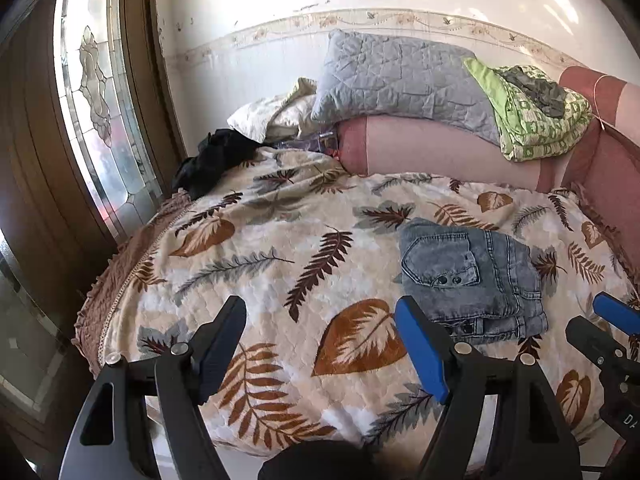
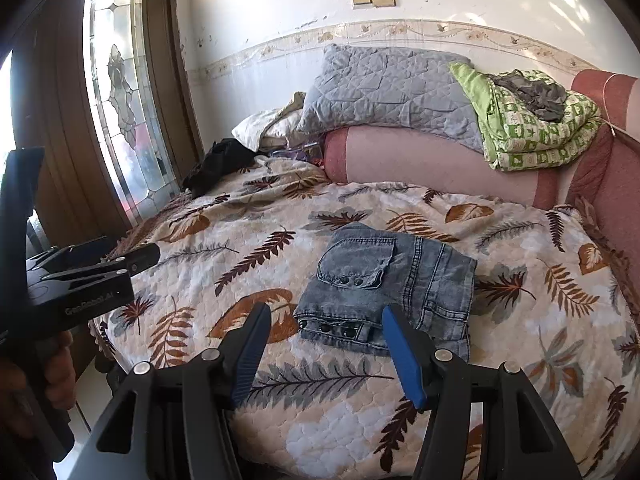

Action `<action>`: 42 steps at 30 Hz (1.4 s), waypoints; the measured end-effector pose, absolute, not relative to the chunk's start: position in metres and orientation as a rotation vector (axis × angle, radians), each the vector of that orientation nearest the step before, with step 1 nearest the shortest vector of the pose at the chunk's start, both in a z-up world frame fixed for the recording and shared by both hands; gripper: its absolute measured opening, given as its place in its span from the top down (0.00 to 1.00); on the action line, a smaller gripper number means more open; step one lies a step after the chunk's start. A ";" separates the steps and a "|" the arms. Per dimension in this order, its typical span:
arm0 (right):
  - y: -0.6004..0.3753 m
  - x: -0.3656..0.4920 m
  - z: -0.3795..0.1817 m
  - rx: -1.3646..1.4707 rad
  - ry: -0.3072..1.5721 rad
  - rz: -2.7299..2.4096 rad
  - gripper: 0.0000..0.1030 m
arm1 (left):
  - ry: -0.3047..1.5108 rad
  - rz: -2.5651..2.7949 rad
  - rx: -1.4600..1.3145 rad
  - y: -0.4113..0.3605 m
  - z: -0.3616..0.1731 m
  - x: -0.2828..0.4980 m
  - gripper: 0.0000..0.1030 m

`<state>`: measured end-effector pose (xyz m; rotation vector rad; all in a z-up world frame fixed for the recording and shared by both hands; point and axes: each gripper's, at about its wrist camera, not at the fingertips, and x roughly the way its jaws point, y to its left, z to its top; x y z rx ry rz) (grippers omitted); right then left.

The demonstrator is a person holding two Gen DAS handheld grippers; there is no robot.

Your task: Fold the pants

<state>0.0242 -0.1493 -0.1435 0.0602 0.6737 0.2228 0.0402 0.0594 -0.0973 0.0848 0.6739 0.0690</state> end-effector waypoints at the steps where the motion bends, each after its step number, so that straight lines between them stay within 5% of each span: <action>1: -0.148 0.026 -0.145 0.060 0.677 0.223 0.40 | 0.679 0.065 0.087 0.058 -0.100 0.042 0.25; 24: -0.189 0.070 -0.185 0.137 0.755 0.153 0.40 | 0.747 -0.022 0.173 0.000 -0.133 0.093 0.25; 42: -0.219 0.053 -0.160 0.178 0.682 0.097 0.40 | 0.696 -0.023 0.237 -0.024 -0.110 0.073 0.25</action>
